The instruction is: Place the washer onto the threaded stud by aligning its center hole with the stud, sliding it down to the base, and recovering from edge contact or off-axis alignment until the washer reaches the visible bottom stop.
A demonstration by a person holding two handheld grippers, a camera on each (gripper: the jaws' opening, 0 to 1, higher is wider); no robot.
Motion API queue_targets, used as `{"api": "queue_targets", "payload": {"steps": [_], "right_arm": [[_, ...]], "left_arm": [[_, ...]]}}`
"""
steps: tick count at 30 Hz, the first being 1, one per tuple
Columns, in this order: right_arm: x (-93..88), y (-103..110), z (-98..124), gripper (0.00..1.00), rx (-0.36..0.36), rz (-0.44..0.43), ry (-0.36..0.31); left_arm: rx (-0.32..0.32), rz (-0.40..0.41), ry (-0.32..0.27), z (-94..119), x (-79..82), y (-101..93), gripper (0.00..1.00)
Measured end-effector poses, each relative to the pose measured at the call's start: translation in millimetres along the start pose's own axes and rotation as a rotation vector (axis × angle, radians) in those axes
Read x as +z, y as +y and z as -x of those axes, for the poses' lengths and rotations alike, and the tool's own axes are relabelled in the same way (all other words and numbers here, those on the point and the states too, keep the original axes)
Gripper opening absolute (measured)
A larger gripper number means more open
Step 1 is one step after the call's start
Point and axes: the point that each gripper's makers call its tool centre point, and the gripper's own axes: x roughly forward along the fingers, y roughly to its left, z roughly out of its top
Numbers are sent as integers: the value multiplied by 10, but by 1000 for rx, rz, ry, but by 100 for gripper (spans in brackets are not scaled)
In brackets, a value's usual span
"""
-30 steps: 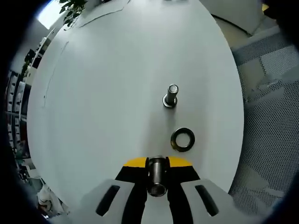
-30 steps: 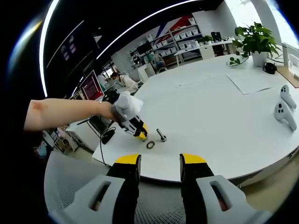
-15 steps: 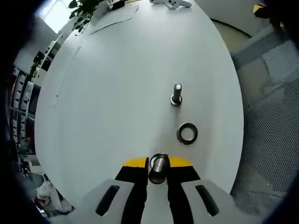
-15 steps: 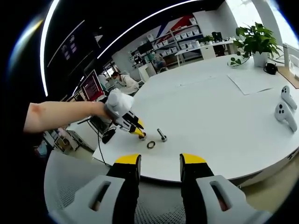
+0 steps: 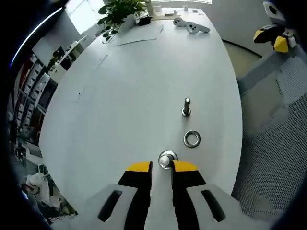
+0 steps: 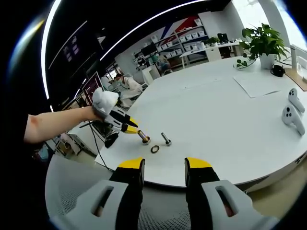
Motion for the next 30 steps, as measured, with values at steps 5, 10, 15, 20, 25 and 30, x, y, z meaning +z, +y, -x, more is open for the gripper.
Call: {"api": "queue_targets", "payload": {"steps": [5,10,15,20,25,30], "right_arm": [[3,-1,1,36,-1,-1,-1],[9,0,1,36,-1,-3,-4],[13,1,3,36,0,-3,-6],[19,-2,3,36,-1,-4,-10],[21,-1,5,36,-1,-4,-11],[22,-4,6,36,-3,-5,-12]], "left_arm": [[26,47,-66,148,24,42,15],[33,58,-123,274,60,10,15],[2,67,-155,340,117,-104,18],[-15,33,-157,348,166,-213,24],[-35,-13,-157,302,204,-287,27],[-89,-42,-156,238,268,-425,36]]}}
